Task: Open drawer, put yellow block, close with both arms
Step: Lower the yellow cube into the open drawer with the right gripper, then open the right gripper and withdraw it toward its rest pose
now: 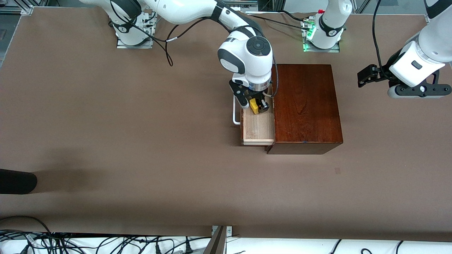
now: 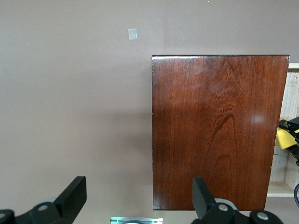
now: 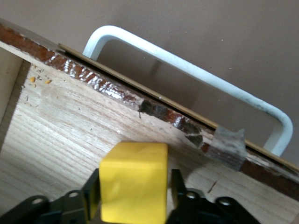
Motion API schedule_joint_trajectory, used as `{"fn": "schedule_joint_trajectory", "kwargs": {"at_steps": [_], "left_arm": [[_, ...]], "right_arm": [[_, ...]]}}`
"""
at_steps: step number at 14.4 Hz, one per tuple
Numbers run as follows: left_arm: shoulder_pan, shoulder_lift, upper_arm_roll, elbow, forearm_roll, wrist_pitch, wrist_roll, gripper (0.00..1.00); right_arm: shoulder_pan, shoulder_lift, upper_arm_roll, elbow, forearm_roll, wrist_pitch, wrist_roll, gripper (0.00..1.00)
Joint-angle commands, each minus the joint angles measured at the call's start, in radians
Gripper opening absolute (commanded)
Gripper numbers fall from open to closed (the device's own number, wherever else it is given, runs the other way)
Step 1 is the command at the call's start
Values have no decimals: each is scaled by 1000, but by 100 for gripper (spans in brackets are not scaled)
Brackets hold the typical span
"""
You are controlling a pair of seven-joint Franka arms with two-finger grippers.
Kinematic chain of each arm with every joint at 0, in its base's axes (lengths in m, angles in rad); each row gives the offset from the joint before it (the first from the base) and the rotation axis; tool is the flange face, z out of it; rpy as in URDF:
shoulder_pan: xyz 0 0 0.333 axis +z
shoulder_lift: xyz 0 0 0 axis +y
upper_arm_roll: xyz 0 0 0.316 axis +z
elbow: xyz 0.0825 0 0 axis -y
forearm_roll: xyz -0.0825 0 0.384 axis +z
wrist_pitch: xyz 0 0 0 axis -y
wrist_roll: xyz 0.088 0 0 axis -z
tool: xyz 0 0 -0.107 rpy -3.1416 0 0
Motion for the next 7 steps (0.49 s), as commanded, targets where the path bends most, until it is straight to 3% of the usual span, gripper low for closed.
{"fn": "schedule_joint_trajectory", "kwargs": {"at_steps": [1, 7], "left_arm": [[5, 12, -2, 30, -25, -6, 2, 100], [5, 12, -2, 28, -25, -6, 2, 100]], "right_arm": [[15, 17, -10, 40, -20, -6, 19, 100], [13, 14, -10, 40, -19, -11, 11, 100]]}}
